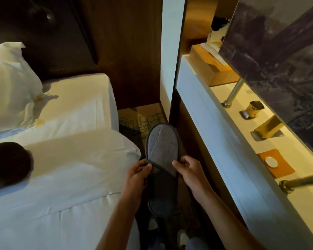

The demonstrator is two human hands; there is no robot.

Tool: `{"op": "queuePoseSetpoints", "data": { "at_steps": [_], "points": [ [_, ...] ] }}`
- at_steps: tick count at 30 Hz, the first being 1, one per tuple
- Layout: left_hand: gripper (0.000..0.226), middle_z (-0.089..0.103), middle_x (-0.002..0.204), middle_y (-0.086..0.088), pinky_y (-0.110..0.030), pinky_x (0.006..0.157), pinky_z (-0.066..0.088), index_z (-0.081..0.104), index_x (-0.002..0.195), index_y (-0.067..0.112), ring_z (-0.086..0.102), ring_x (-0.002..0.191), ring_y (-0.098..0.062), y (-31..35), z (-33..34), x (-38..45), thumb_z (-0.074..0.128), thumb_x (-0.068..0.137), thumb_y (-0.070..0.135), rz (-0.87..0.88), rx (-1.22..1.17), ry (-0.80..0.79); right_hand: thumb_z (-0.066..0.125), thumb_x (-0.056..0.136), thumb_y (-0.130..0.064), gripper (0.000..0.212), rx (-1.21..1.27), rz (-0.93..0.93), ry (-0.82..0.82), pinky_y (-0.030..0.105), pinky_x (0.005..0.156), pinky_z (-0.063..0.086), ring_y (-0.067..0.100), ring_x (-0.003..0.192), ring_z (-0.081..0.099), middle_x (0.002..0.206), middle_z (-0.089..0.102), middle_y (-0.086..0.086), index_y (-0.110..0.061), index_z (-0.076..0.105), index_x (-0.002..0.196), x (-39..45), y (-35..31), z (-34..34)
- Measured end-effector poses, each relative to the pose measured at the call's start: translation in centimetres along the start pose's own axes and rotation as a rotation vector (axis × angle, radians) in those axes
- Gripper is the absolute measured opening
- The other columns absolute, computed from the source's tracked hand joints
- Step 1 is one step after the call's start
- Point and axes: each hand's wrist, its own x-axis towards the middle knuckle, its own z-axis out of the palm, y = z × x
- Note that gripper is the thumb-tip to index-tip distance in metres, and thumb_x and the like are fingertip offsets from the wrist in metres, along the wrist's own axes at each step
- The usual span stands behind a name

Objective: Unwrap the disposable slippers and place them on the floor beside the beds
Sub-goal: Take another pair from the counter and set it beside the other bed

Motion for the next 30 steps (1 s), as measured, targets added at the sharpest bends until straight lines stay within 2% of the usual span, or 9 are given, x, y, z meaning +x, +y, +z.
{"op": "queuePoseSetpoints", "data": {
  "at_steps": [5, 8, 12, 15, 17, 20, 23, 26, 30],
  "points": [
    [0.023, 0.065, 0.093, -0.019, -0.029, 0.063, 0.05, 0.068, 0.109, 0.001, 0.062, 0.084, -0.029, -0.9, 0.2, 6.6, 0.052, 0.101, 0.016, -0.025, -0.048, 0.022, 0.068, 0.088, -0.026, 0.027, 0.035, 0.027, -0.004, 0.016, 0.046, 0.048, 0.006, 0.055, 0.063, 0.076, 0.065, 0.022, 0.001, 0.064, 0.089, 5.8, 0.5, 1.3],
    [0.029, 0.066, 0.09, -0.017, -0.029, 0.062, 0.053, 0.072, 0.09, 0.01, 0.062, 0.08, -0.027, -3.3, 0.2, 10.6, 0.05, 0.102, 0.025, -0.048, -0.117, 0.063, 0.068, 0.088, -0.025, 0.023, 0.02, 0.035, -0.027, 0.015, 0.045, 0.047, 0.006, 0.054, 0.062, 0.072, 0.065, 0.013, -0.002, 0.065, 0.088, 9.6, 2.5, 2.1],
    [0.034, 0.069, 0.093, -0.025, -0.044, 0.077, 0.053, 0.075, 0.088, 0.008, 0.064, 0.086, -0.033, -8.8, -0.4, 16.9, 0.053, 0.101, 0.031, -0.084, -0.155, 0.111, 0.069, 0.086, -0.031, 0.02, -0.034, 0.036, -0.08, 0.014, 0.046, 0.044, 0.004, 0.052, 0.058, 0.057, 0.062, -0.008, -0.012, 0.067, 0.08, 15.4, 6.5, 3.2],
    [0.038, 0.065, 0.098, -0.036, -0.058, 0.086, 0.048, 0.067, 0.098, -0.005, 0.058, 0.093, -0.038, -13.9, -0.2, 21.8, 0.056, 0.099, 0.031, -0.083, -0.179, 0.114, 0.069, 0.085, -0.034, 0.022, -0.082, 0.02, -0.085, 0.024, 0.054, 0.044, 0.01, 0.059, 0.058, 0.063, 0.06, 0.0, -0.013, 0.065, 0.079, 20.1, 10.9, 3.9],
    [0.036, 0.062, 0.103, -0.043, -0.063, 0.09, 0.049, 0.068, 0.098, -0.004, 0.06, 0.094, -0.04, -17.8, -0.1, 24.9, 0.056, 0.099, 0.03, -0.079, -0.196, 0.107, 0.068, 0.084, -0.036, 0.018, -0.108, 0.015, -0.084, 0.026, 0.061, 0.048, 0.012, 0.068, 0.063, 0.075, 0.065, 0.003, -0.02, 0.064, 0.077, 23.3, 14.5, 4.4],
    [0.033, 0.065, 0.105, -0.036, -0.05, 0.084, 0.055, 0.071, 0.096, 0.001, 0.066, 0.094, -0.038, -24.5, -0.6, 30.0, 0.057, 0.098, 0.031, -0.117, -0.208, 0.099, 0.069, 0.085, -0.036, 0.011, -0.113, 0.012, -0.074, 0.024, 0.062, 0.05, 0.01, 0.076, 0.066, 0.081, 0.067, -0.004, -0.029, 0.063, 0.079, 28.2, 21.1, 5.8],
    [0.026, 0.075, 0.106, -0.019, -0.037, 0.076, 0.06, 0.077, 0.095, 0.013, 0.074, 0.097, -0.027, -30.9, -1.3, 35.1, 0.057, 0.098, 0.029, -0.175, -0.259, 0.077, 0.068, 0.087, -0.036, 0.008, -0.117, 0.022, -0.083, 0.021, 0.059, 0.047, 0.012, 0.077, 0.066, 0.087, 0.067, -0.002, -0.03, 0.063, 0.088, 33.1, 28.2, 7.7],
    [0.025, 0.076, 0.108, -0.016, -0.04, 0.082, 0.055, 0.074, 0.104, 0.01, 0.072, 0.102, -0.029, -37.1, -2.2, 40.4, 0.054, 0.099, 0.025, -0.221, -0.293, 0.062, 0.067, 0.089, -0.028, 0.016, -0.095, 0.034, -0.129, 0.026, 0.054, 0.047, 0.017, 0.068, 0.063, 0.082, 0.064, 0.006, -0.013, 0.063, 0.093, 37.7, 34.9, 9.5],
    [0.021, 0.075, 0.093, -0.013, -0.033, 0.073, 0.058, 0.072, 0.089, 0.01, 0.073, 0.084, -0.021, -44.3, -4.2, 47.4, 0.054, 0.096, 0.019, -0.164, -0.257, -0.01, 0.067, 0.089, -0.019, 0.019, -0.083, 0.011, -0.188, 0.024, 0.048, 0.05, 0.014, 0.059, 0.061, 0.071, 0.06, 0.008, -0.003, 0.058, 0.086, 43.7, 42.9, 11.5]
  ]
}}
